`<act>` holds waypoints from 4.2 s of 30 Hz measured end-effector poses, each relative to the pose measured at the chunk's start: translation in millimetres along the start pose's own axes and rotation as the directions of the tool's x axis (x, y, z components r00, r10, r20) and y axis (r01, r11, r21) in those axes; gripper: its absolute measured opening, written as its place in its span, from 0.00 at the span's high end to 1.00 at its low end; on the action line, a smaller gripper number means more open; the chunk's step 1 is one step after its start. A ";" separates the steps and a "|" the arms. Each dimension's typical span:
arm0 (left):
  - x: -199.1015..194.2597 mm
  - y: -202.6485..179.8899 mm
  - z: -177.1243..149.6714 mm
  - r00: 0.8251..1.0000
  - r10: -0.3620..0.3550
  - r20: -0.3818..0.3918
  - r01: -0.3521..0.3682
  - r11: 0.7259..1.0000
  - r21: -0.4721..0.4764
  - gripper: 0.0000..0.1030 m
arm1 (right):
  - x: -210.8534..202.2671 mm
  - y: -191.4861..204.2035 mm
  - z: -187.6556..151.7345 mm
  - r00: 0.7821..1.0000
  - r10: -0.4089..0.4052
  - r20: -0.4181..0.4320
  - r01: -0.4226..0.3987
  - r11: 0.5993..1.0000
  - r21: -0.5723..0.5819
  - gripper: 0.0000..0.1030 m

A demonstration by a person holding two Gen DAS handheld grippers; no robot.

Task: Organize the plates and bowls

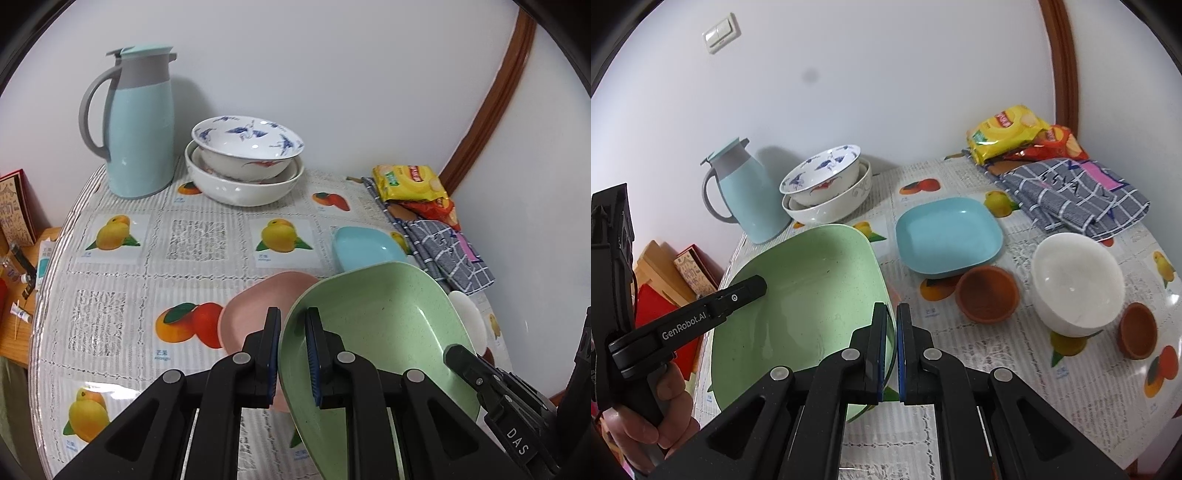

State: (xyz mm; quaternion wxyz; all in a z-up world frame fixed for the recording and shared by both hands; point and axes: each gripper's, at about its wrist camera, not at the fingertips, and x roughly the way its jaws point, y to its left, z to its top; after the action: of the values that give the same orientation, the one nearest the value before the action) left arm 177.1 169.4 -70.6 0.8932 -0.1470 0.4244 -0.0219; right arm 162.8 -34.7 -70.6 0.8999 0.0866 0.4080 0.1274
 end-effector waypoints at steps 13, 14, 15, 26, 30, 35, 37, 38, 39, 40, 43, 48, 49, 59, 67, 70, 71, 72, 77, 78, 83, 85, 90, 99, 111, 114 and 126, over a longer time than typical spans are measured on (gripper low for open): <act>36.1 28.3 -6.2 0.995 0.050 -0.081 -0.052 0.998 -0.026 0.87 | 51.5 12.3 -8.0 0.996 0.003 -0.090 -0.007 0.999 -0.040 0.95; 39.8 30.4 -6.4 0.995 0.053 -0.089 -0.056 0.998 -0.029 0.87 | 55.0 12.1 -8.8 0.995 0.003 -0.098 -0.007 0.999 -0.039 0.95; 41.9 31.8 -6.5 0.994 0.055 -0.093 -0.058 0.998 -0.030 0.87 | 60.0 11.9 -9.7 0.994 0.004 -0.109 -0.008 0.999 -0.039 0.95; 67.5 37.9 -2.4 0.989 0.080 -0.126 -0.084 0.996 -0.034 0.87 | 90.4 13.8 -6.0 0.989 -0.012 -0.148 0.003 0.998 -0.057 0.94; 71.9 39.0 -1.0 0.988 0.092 -0.122 -0.097 0.995 -0.032 0.87 | 99.3 16.2 0.9 0.989 -0.020 -0.146 0.008 0.996 -0.086 0.94; 77.1 39.1 0.4 0.989 0.114 -0.099 -0.116 0.993 -0.022 0.87 | 107.4 19.4 4.3 0.990 -0.027 -0.142 0.010 0.993 -0.121 0.94; 79.6 39.1 0.7 0.988 0.125 -0.092 -0.127 0.992 -0.016 0.87 | 111.0 20.8 5.2 0.990 -0.033 -0.138 0.015 0.991 -0.130 0.93; 81.2 39.0 0.3 0.987 0.128 -0.092 -0.130 0.991 -0.013 0.86 | 112.5 20.4 5.6 0.990 -0.030 -0.139 0.012 0.991 -0.130 0.93; 82.5 39.1 -0.2 0.987 0.130 -0.093 -0.132 0.991 -0.010 0.86 | 114.1 19.8 6.0 0.990 -0.028 -0.140 0.010 0.991 -0.131 0.93; 84.4 38.8 -1.3 0.986 0.134 -0.096 -0.135 0.991 -0.005 0.87 | 116.6 18.8 6.5 0.990 -0.027 -0.141 0.008 0.991 -0.132 0.93; 86.6 38.6 -3.6 0.985 0.143 -0.097 -0.143 0.990 0.004 0.87 | 121.2 17.8 6.8 0.989 -0.031 -0.144 0.010 0.990 -0.142 0.93; 89.9 38.0 -4.1 0.983 0.153 -0.103 -0.152 0.988 0.012 0.87 | 126.5 22.7 6.7 0.988 -0.078 -0.130 0.051 0.979 -0.199 0.91; 90.4 38.1 -4.0 0.982 0.155 -0.106 -0.155 0.988 0.015 0.87 | 127.9 24.4 5.8 0.988 -0.091 -0.127 0.062 0.975 -0.212 0.91; 80.8 31.2 -4.6 0.979 0.171 -0.110 -0.168 0.985 0.042 0.48 | 132.8 32.2 3.1 0.985 -0.148 -0.088 0.116 0.948 -0.295 0.74; 60.5 27.3 -4.0 0.980 0.181 -0.082 -0.178 0.983 0.051 0.48 | 107.9 34.4 1.3 0.990 -0.141 -0.016 0.129 0.940 -0.315 0.53; 54.1 24.4 -4.3 0.981 0.179 -0.077 -0.175 0.983 0.048 0.47 | 95.4 35.4 -1.3 0.988 -0.157 0.013 0.152 0.932 -0.329 0.53; 51.3 23.3 -4.4 0.982 0.176 -0.074 -0.173 0.984 0.046 0.46 | 92.0 35.6 -2.0 0.987 -0.161 0.023 0.160 0.929 -0.333 0.53; 48.6 21.9 -4.6 0.982 0.176 -0.070 -0.173 0.984 0.047 0.46 | 87.2 35.5 -3.2 0.985 -0.167 0.033 0.168 0.926 -0.337 0.53; 32.9 12.4 -5.7 0.983 0.179 -0.050 -0.176 0.982 0.061 0.43 | 65.6 33.3 -7.1 0.983 -0.171 0.067 0.184 0.924 -0.336 0.47; 30.2 10.7 -6.0 0.983 0.177 -0.048 -0.174 0.983 0.062 0.41 | 61.3 32.2 -7.8 0.983 -0.170 0.075 0.186 0.925 -0.332 0.47; 14.9 -1.6 -9.1 0.986 0.167 -0.027 -0.164 0.984 0.072 0.39 | 35.2 22.0 -8.8 0.979 -0.176 0.102 0.198 0.937 -0.286 0.47; 9.6 -8.8 -10.7 0.987 0.156 -0.024 -0.154 0.985 0.083 0.38 | 24.3 15.6 -8.9 0.979 -0.174 0.110 0.197 0.943 -0.267 0.47; -3.2 -26.3 -15.5 0.988 0.152 -0.013 -0.150 0.982 0.113 0.31 | -0.7 -1.7 -4.3 0.972 -0.205 0.110 0.226 0.948 -0.223 0.47; -21.1 -54.7 -19.6 0.985 0.173 0.003 -0.172 0.977 0.123 0.26 | -37.9 -27.3 -0.6 0.964 -0.220 0.148 0.244 0.954 -0.172 0.27; -41.3 -78.7 -25.2 0.984 0.175 0.045 -0.180 0.974 0.138 0.25 | -60.6 -45.8 -2.6 0.962 -0.223 0.156 0.250 0.952 -0.177 0.19; -47.2 -80.5 -27.3 0.984 0.168 0.067 -0.175 0.976 0.129 0.25 | -63.5 -47.6 -6.0 0.962 -0.219 0.166 0.249 0.950 -0.189 0.19; -61.8 -95.2 -35.7 0.972 0.202 0.120 -0.221 0.959 0.179 0.25 | -76.6 -57.5 -10.9 0.974 -0.139 0.177 0.168 0.973 -0.161 0.20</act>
State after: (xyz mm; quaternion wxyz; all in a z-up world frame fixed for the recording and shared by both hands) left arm 118.5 79.8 -18.7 0.9206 -0.0152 0.3881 0.0405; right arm 115.1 -111.9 -38.1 0.9418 -0.0143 0.3251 0.0850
